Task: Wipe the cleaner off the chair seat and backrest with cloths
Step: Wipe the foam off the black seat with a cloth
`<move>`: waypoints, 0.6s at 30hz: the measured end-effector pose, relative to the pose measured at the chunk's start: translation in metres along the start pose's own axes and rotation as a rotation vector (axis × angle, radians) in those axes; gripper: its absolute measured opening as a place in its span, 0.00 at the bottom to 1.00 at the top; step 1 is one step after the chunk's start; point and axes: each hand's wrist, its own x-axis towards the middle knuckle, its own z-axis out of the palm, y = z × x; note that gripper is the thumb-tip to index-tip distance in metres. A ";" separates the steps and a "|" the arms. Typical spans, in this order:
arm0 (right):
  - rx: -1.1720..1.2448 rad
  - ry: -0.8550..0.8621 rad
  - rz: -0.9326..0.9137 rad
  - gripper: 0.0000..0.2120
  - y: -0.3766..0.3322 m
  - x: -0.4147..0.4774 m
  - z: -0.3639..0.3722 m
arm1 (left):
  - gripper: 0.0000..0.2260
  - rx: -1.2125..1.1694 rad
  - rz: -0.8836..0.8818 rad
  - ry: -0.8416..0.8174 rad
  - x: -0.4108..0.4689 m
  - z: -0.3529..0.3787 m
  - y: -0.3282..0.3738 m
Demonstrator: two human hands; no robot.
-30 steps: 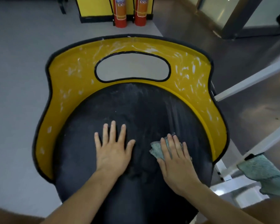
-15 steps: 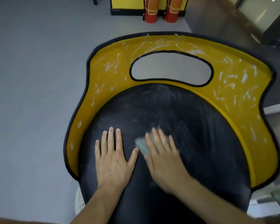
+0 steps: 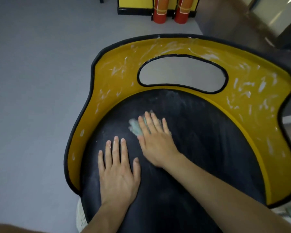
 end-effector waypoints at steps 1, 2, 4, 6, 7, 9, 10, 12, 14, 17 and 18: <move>-0.009 -0.003 -0.059 0.29 0.001 -0.032 0.002 | 0.31 -0.004 0.000 0.008 0.000 0.000 0.000; -0.017 -0.015 -0.123 0.29 0.006 -0.063 0.005 | 0.31 -0.009 0.000 0.012 0.001 0.001 0.001; -0.042 -0.037 -0.190 0.29 0.031 -0.098 0.006 | 0.32 -0.019 -0.005 0.031 0.002 0.001 0.003; -0.109 -0.011 -0.119 0.29 0.073 -0.092 0.004 | 0.32 -0.021 -0.001 0.037 0.007 0.002 0.003; -0.142 0.013 -0.022 0.29 0.095 -0.079 0.001 | 0.32 -0.015 0.011 0.038 0.011 0.002 0.002; -0.082 0.034 0.243 0.29 0.132 -0.039 -0.009 | 0.32 0.007 0.057 0.032 0.022 0.003 0.000; -0.031 0.024 0.369 0.29 0.141 -0.018 -0.013 | 0.32 0.019 0.080 0.021 0.030 0.003 0.000; 0.031 0.048 0.529 0.29 0.128 0.019 -0.016 | 0.32 0.041 0.093 0.005 0.046 0.004 0.001; 0.055 0.081 0.487 0.29 0.085 0.045 -0.015 | 0.31 0.043 0.073 -0.004 0.059 0.006 0.003; 0.041 0.066 0.153 0.30 0.014 0.048 -0.006 | 0.31 0.035 0.066 0.008 0.074 0.010 0.005; 0.030 0.032 0.063 0.30 0.007 0.043 -0.004 | 0.31 0.037 0.075 0.015 0.077 0.010 0.005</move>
